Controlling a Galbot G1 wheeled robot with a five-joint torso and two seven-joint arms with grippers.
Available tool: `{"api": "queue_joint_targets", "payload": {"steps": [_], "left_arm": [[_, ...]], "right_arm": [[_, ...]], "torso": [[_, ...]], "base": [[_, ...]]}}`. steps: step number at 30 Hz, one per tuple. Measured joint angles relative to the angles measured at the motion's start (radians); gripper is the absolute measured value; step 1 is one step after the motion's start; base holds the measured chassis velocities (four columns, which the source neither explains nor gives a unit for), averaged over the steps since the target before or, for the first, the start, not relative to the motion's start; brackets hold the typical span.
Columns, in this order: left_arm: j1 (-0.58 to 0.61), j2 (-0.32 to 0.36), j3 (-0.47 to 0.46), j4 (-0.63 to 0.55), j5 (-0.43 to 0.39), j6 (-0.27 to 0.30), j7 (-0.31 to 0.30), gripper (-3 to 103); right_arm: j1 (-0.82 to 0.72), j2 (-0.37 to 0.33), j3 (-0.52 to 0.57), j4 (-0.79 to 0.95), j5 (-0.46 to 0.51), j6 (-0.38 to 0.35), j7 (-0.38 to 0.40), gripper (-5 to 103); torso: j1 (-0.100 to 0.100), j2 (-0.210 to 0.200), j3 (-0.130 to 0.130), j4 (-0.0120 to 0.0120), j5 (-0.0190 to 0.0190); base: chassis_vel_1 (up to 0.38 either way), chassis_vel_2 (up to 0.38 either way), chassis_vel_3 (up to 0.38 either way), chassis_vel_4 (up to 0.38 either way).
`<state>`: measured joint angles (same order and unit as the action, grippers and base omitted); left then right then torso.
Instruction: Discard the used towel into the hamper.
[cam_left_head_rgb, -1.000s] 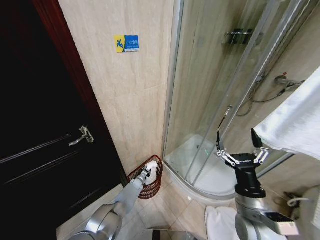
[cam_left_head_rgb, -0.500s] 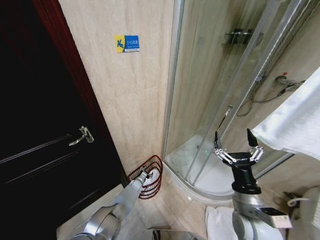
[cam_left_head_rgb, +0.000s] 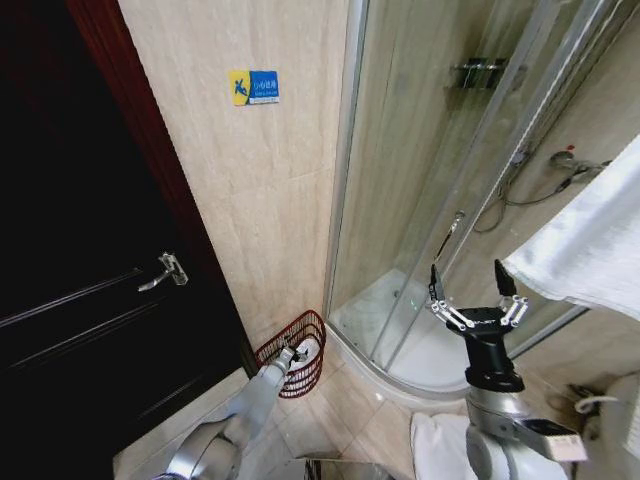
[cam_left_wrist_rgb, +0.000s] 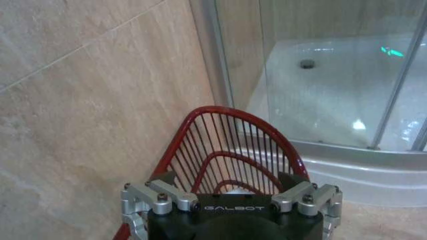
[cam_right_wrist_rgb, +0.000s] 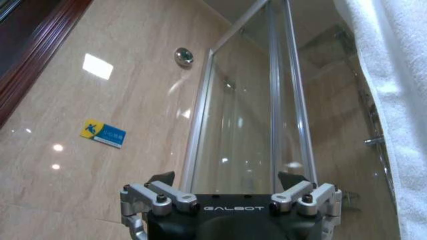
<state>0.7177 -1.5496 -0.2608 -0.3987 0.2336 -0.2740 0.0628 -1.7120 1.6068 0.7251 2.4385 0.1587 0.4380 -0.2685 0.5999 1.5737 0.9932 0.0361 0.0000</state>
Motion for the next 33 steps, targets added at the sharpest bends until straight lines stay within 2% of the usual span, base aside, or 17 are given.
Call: {"api": "queue_joint_targets", "payload": {"steps": [5,11,15,16,17,18,19,22,23,26,27,29,31,33], "left_arm": [[0.012,-0.012,-0.031,-0.003,0.010,-0.004,0.002,100],[0.073,-0.004,-0.056,-0.083,-0.071,0.035,0.004,100],[0.162,0.032,-0.051,-0.251,-0.230,0.083,0.018,100],[0.162,0.032,-0.051,-0.251,-0.230,0.083,0.018,100],[0.190,0.046,-0.048,-0.308,-0.275,0.104,0.027,100],[0.243,0.071,-0.043,-0.414,-0.354,0.159,0.034,100],[0.243,0.071,-0.043,-0.414,-0.354,0.159,0.034,100],[0.390,0.117,-0.045,-0.654,-0.490,0.287,0.046,100],[0.390,0.117,-0.045,-0.654,-0.490,0.287,0.046,100],[0.507,0.133,-0.085,-0.807,-0.497,0.335,0.077,100],[0.507,0.133,-0.085,-0.807,-0.497,0.335,0.077,100],[0.564,0.128,-0.125,-0.878,-0.498,0.372,0.082,100],[0.583,0.126,-0.138,-0.904,-0.499,0.382,0.082,100],[0.648,0.121,-0.171,-0.996,-0.505,0.406,0.089,100]], "right_arm": [[-0.004,-0.008,0.009,0.008,0.001,0.000,0.012,100],[-0.009,-0.007,0.005,0.014,0.004,-0.002,0.018,100],[-0.005,-0.016,0.009,0.015,0.016,-0.015,0.025,100],[-0.005,-0.016,0.009,0.015,0.016,-0.015,0.025,100],[-0.003,-0.020,0.010,0.015,0.017,-0.019,0.028,100],[-0.003,-0.026,0.009,0.015,0.018,-0.021,0.030,100],[-0.003,-0.026,0.009,0.015,0.018,-0.021,0.030,100],[-0.004,-0.026,0.010,0.015,0.014,-0.021,0.029,100],[-0.004,-0.026,0.010,0.015,0.014,-0.021,0.029,100],[-0.003,-0.019,0.004,0.016,0.013,-0.022,0.029,100],[-0.003,-0.019,0.004,0.016,0.013,-0.022,0.029,100],[0.000,-0.020,0.000,0.016,0.019,-0.023,0.030,100],[0.002,-0.023,-0.001,0.019,0.023,-0.030,0.035,100],[0.009,-0.032,0.001,0.031,0.042,-0.061,0.045,100]], "torso": [[0.000,0.000,0.000,0.0000,0.0000],[0.000,0.000,0.000,-0.0001,-0.0002],[0.000,0.000,0.000,0.0000,-0.0003],[0.000,0.000,0.000,0.0000,-0.0003],[0.000,0.000,0.000,0.0000,-0.0002],[0.000,0.000,0.000,-0.0001,0.0001],[0.000,0.000,0.000,-0.0001,0.0001],[0.000,0.000,0.000,0.0001,0.0000],[0.000,0.000,0.000,0.0001,0.0000],[0.000,0.000,0.000,0.0001,-0.0001],[0.000,0.000,0.000,0.0001,-0.0001],[0.000,0.000,0.000,0.0001,-0.0002],[0.000,0.000,0.000,0.0001,-0.0002],[0.000,0.000,0.000,-0.0001,-0.0003]], "base": [[0.000,0.000,0.000,0.000],[0.000,0.000,0.000,0.000],[0.000,0.000,0.000,0.000],[0.000,0.000,0.000,0.000],[0.000,0.000,0.000,0.000],[0.000,0.000,0.000,0.000],[0.000,0.000,0.000,0.000],[0.000,0.000,0.000,0.000],[0.000,0.000,0.000,0.000],[0.000,0.000,0.000,0.000],[0.000,0.000,0.000,0.000],[0.000,0.000,0.000,0.000],[0.000,0.000,0.000,0.000],[0.000,0.000,0.000,0.000]]}}
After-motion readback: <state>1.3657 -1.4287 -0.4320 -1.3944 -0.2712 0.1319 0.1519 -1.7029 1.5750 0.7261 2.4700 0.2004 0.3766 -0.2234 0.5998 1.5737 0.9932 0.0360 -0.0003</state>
